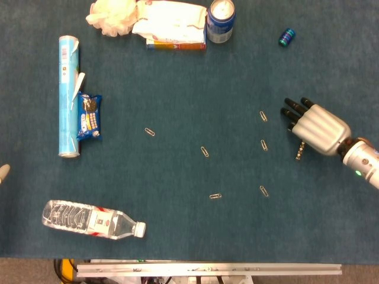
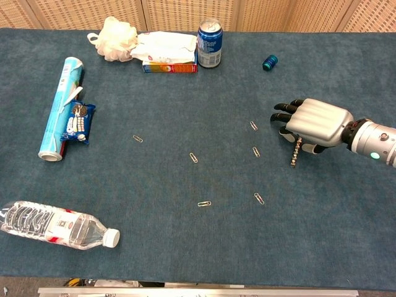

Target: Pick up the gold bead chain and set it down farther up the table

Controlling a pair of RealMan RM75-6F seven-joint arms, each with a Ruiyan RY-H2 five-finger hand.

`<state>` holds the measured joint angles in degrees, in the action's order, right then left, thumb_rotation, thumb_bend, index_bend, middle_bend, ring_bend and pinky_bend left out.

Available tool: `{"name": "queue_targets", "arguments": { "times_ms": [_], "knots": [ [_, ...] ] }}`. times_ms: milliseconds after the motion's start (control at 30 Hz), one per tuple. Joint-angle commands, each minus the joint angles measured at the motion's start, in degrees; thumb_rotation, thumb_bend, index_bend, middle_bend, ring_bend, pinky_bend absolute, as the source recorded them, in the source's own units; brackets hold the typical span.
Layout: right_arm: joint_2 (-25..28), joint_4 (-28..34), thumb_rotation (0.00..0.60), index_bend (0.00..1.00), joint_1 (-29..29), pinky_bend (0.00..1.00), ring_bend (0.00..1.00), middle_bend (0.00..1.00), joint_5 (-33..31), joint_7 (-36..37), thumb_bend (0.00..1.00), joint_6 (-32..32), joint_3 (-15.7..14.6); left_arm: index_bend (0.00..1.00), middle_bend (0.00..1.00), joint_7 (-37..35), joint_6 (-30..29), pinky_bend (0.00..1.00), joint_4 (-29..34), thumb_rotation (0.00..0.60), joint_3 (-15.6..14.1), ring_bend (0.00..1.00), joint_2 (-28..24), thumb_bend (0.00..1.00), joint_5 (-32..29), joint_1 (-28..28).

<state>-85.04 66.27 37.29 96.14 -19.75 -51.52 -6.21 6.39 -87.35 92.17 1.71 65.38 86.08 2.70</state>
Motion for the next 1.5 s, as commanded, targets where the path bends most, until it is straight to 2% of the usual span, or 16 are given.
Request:
{"name": "queue_targets", "arguments": {
  "times_ms": [33,900,1500],
  "knots": [
    [-0.1,-0.1,0.600,0.53,0.0,0.23,0.07,0.16,0.0,0.0,0.26,0.0,0.0,0.50,0.45,-0.1,0.0,0.51,0.0,0.600,0.0,0.33,0.0,0.14,0.0,0.0],
    [-0.2,-0.4,0.600,0.58,-0.2,0.23,0.07,0.16,0.2,1.0,0.26,-1.4,-0.4,0.50,0.45,-0.1,-0.2,0.51,-0.1,0.600,0.1,0.33,0.0,0.14,0.0,-0.1],
    [5.7,9.9,0.600,0.58,-0.8,0.23,0.07,0.16,1.0,-4.5,0.26,-3.5,-0.3,0.50,0.45,-0.1,-0.2,0.51,0.0,0.600,0.1,0.33,0.0,0.14,0.0,-0.1]
  ]
}}
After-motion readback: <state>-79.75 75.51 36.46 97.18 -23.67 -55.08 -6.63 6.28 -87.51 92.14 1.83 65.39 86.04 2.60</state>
